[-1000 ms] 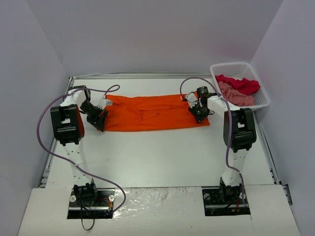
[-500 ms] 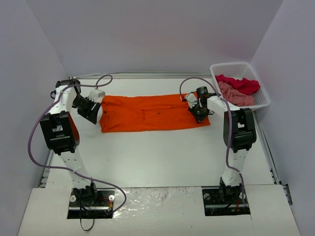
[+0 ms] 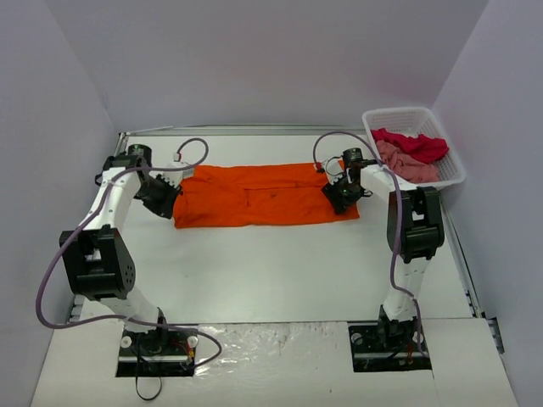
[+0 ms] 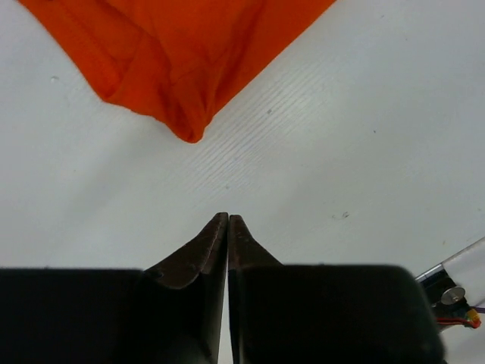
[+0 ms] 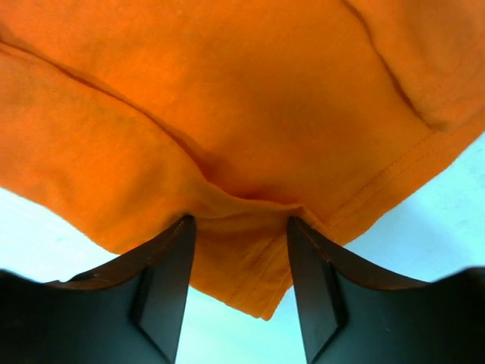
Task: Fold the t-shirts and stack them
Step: Fold the other side of the tshirt into a rectangle, then rotate the tshirt 90 degrees
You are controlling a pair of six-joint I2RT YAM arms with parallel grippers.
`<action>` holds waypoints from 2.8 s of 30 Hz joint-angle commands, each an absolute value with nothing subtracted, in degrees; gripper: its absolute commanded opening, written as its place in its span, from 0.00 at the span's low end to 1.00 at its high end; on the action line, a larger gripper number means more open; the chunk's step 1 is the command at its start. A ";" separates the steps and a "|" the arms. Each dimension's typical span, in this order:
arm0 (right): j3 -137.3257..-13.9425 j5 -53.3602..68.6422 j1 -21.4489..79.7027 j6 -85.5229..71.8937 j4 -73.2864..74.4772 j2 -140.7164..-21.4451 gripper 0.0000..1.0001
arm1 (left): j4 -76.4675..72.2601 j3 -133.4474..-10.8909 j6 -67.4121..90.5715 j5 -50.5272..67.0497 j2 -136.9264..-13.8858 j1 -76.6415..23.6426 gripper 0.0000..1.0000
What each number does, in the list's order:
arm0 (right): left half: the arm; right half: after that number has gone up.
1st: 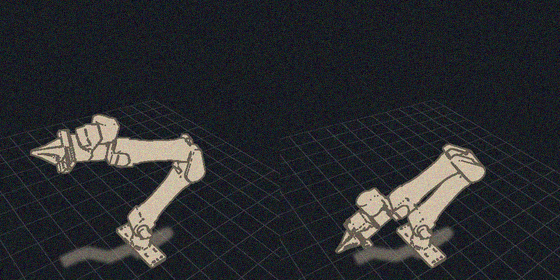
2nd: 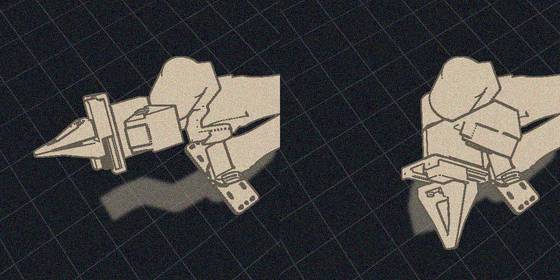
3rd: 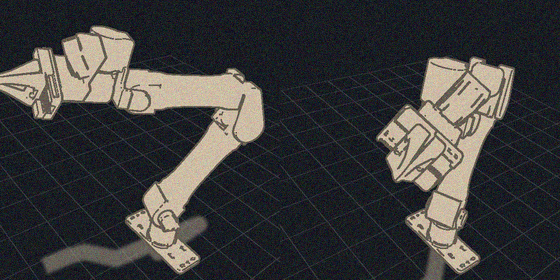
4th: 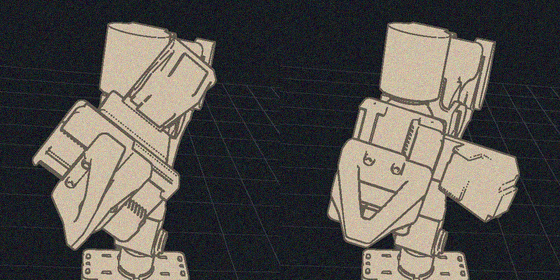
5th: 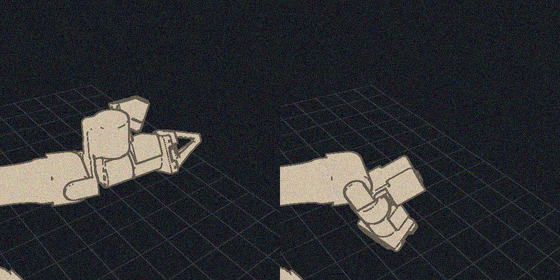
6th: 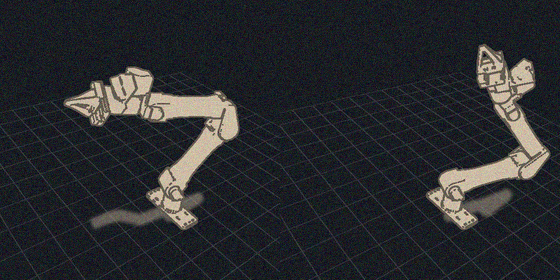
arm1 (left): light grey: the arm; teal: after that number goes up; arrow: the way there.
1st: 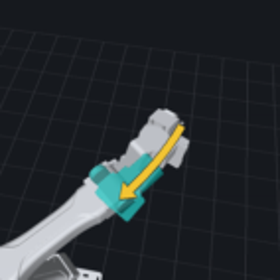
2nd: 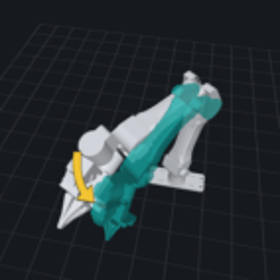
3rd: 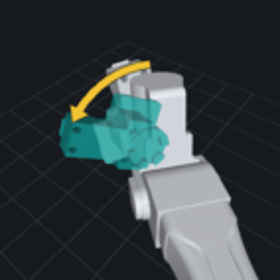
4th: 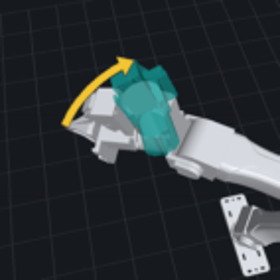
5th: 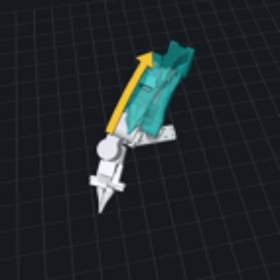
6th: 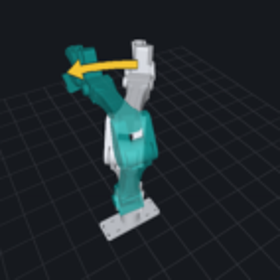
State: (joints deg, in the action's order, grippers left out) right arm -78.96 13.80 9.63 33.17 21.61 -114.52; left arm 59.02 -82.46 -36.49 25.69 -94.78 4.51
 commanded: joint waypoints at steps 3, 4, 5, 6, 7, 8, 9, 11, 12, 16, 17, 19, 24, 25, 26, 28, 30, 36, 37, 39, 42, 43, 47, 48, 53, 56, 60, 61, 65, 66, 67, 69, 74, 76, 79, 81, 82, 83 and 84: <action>-83.05 17.93 10.20 32.35 27.77 -110.74 0.50 | 47.84 -77.35 -31.56 20.92 -89.21 -2.00 0.02; -84.27 18.71 10.28 32.26 28.12 -110.57 0.50 | 46.86 -76.82 -31.03 20.48 -89.21 -2.28 0.02; -84.98 19.24 10.28 32.26 28.65 -110.31 0.50 | 44.93 -76.56 -30.59 19.70 -89.30 -2.46 0.02; -85.77 19.60 10.28 32.17 29.52 -110.22 0.53 | 44.30 -76.29 -29.98 19.60 -89.64 -2.55 0.02; -87.17 19.86 10.20 32.08 29.79 -109.95 0.56 | 43.86 -76.29 -29.71 19.60 -90.08 -2.72 0.02; -87.80 19.78 10.20 31.99 29.97 -109.86 0.57 | 43.25 -76.38 -29.53 19.08 -91.22 -2.81 0.02; -88.24 19.51 10.11 32.08 30.41 -109.78 0.57 | 43.07 -76.64 -29.18 18.99 -91.84 -2.90 0.02; -89.29 18.38 9.93 32.34 30.50 -109.86 0.57 | 42.11 -76.73 -28.92 18.72 -93.07 -2.90 0.02; -89.82 17.76 9.67 32.60 30.59 -110.21 0.55 | 41.23 -76.21 -28.31 18.29 -93.34 -2.99 0.02; -92.10 16.44 9.58 32.52 30.50 -112.49 0.14 | 36.75 -74.01 -27.16 17.31 -94.21 -2.90 0.02; -93.76 15.65 9.58 32.26 30.50 -113.11 0.00 | 36.48 -73.83 -26.90 17.58 -94.65 -2.99 0.02; -95.70 15.29 9.58 31.82 30.50 -115.04 0.00 | 36.21 -73.65 -26.89 18.01 -96.32 -2.99 0.02; -103.25 13.89 9.58 30.15 30.50 -119.95 0.00 | 35.25 -72.86 -26.55 19.07 -97.56 -3.95 0.02; -104.40 13.54 9.67 29.97 30.50 -120.75 0.00 | 34.55 -72.34 -26.46 18.99 -97.65 -4.30 0.02; -105.55 13.19 9.58 29.88 30.50 -121.54 0.00 | 34.45 -72.33 -26.46 18.90 -97.82 -4.57 0.02; -108.89 12.75 9.67 29.36 30.50 -124.09 0.00 | 34.28 -72.33 -26.02 18.81 -98.78 -5.10 0.02; -111.78 12.66 9.67 28.83 30.50 -126.28 0.00 | 34.19 -72.68 -25.58 18.90 -99.49 -5.53 0.02; -116.19 13.01 9.58 28.21 30.50 -131.38 0.00 | 34.28 -73.39 -25.66 18.81 -101.69 -6.50 0.02; -117.06 13.27 9.58 28.13 30.50 -132.09 0.00 | 34.36 -73.48 -25.75 18.37 -102.47 -6.59 0.02; -117.68 13.62 9.58 28.30 30.50 -133.85 0.00 | 33.93 -73.56 -25.84 16.53 -103.70 -6.59 0.02; -118.83 13.71 9.58 28.48 30.50 -136.14 0.00 | 33.66 -74.18 -25.84 11.61 -106.33 -6.50 0.02; -118.83 13.71 9.58 28.65 30.50 -136.58 0.00 | 33.58 -74.09 -26.01 10.82 -106.87 -6.24 0.02; -117.51 13.97 9.58 29.79 30.41 -138.25 0.00 | 32.96 -73.39 -26.63 9.14 -109.59 -6.33 0.02; -117.25 13.89 9.49 30.14 30.41 -138.34 0.00 | 32.87 -73.04 -26.63 9.23 -109.69 -6.33 0.02; -115.58 13.62 9.05 30.85 30.41 -139.39 0.00 | 32.69 -72.69 -26.45 9.58 -110.13 -6.42 0.02; -112.43 13.54 8.79 31.64 30.41 -138.87 0.00 | 32.78 -72.34 -26.72 9.05 -109.60 -6.24 0.02; -107.68 13.45 8.26 32.52 30.32 -137.38 0.00 | 32.61 -72.16 -26.54 7.92 -108.81 -5.98 0.02; -106.71 13.45 8.09 32.69 30.15 -136.33 0.00 | 32.69 -72.42 -26.46 7.65 -108.90 -5.89 0.02; -102.31 13.10 7.65 33.75 30.23 -133.34 0.00 | 33.22 -74.08 -26.45 6.86 -109.51 -5.63 0.02; -100.65 12.92 7.65 34.10 30.23 -132.81 0.00 | 33.31 -74.61 -26.46 6.59 -109.69 -5.36 0.02; -99.85 12.92 7.56 34.28 30.06 -131.58 0.00 | 33.40 -75.14 -26.46 6.42 -109.95 -5.36 0.02; -98.36 12.92 7.47 34.63 29.88 -130.70 0.00 | 33.75 -76.81 -26.37 5.80 -110.91 -5.19 0.02; -94.22 13.09 7.47 34.98 29.79 -128.50 0.00 | 34.98 -80.85 -26.37 4.23 -113.29 -5.10 0.02; -93.26 13.27 7.56 35.16 29.79 -127.71 0.00 | 35.77 -83.49 -26.37 3.78 -114.60 -5.10 0.02; -91.24 13.01 8.17 35.42 29.88 -126.22 0.00 | 36.91 -87.69 -26.54 3.25 -116.53 -5.10 0.02; -89.30 12.57 8.70 35.77 29.88 -124.81 0.00 | 37.35 -89.99 -26.54 2.90 -117.59 -5.10 0.02; -88.60 12.57 8.96 35.86 29.88 -124.20 0.00 | 37.79 -92.35 -26.63 2.73 -118.64 -5.10 0.02; -87.03 12.57 9.57 36.12 29.88 -123.58 0.00 | 37.97 -93.59 -26.63 2.64 -119.26 -5.18 0.02; -86.40 12.48 9.93 36.21 29.88 -122.44 0.00 | 38.32 -94.91 -26.63 2.38 -119.96 -5.36 0.02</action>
State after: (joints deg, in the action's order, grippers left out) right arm -90.83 14.06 8.93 35.48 20.53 -123.15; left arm 35.90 -90.43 -26.37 4.51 -119.50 -5.87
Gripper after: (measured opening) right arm 0.001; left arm 0.026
